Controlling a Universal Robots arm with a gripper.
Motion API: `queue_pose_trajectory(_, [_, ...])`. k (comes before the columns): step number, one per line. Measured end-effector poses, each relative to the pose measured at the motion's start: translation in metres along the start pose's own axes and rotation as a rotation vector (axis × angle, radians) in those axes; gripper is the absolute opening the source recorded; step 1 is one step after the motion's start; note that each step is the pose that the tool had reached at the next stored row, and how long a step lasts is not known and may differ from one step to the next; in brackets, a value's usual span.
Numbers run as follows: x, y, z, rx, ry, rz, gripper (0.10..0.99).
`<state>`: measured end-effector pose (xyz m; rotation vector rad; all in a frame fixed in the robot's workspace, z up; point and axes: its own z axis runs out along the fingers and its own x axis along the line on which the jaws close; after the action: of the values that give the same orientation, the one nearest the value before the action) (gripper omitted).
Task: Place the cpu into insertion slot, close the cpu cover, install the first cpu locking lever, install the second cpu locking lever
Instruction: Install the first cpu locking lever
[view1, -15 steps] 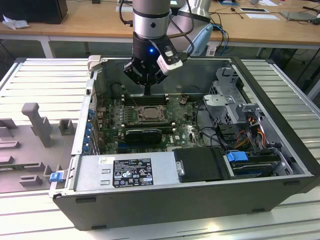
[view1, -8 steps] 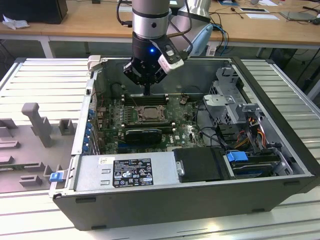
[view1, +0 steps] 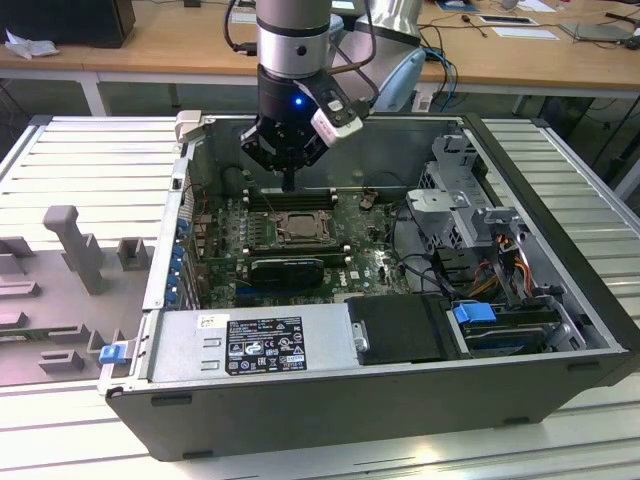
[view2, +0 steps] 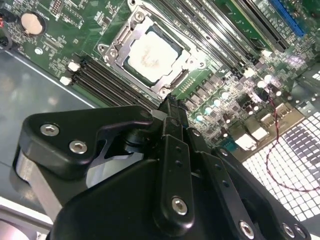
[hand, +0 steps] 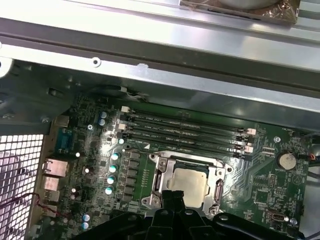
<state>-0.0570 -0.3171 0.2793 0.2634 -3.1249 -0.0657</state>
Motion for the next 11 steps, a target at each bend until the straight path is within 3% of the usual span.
queue_pose_trajectory(3, [0.0079,0.0013,0.0006,0.000,-0.0018,-0.002,0.106])
queue_pose_trajectory(7, [0.0122,0.0020,0.0015,0.000,-0.0027,-0.004,0.106])
queue_pose_trajectory(10, [0.0157,0.0025,0.0043,0.002,-0.0102,-0.011,0.106])
queue_pose_trajectory(11, [0.0210,0.0033,0.0059,0.001,-0.0127,-0.012,0.106])
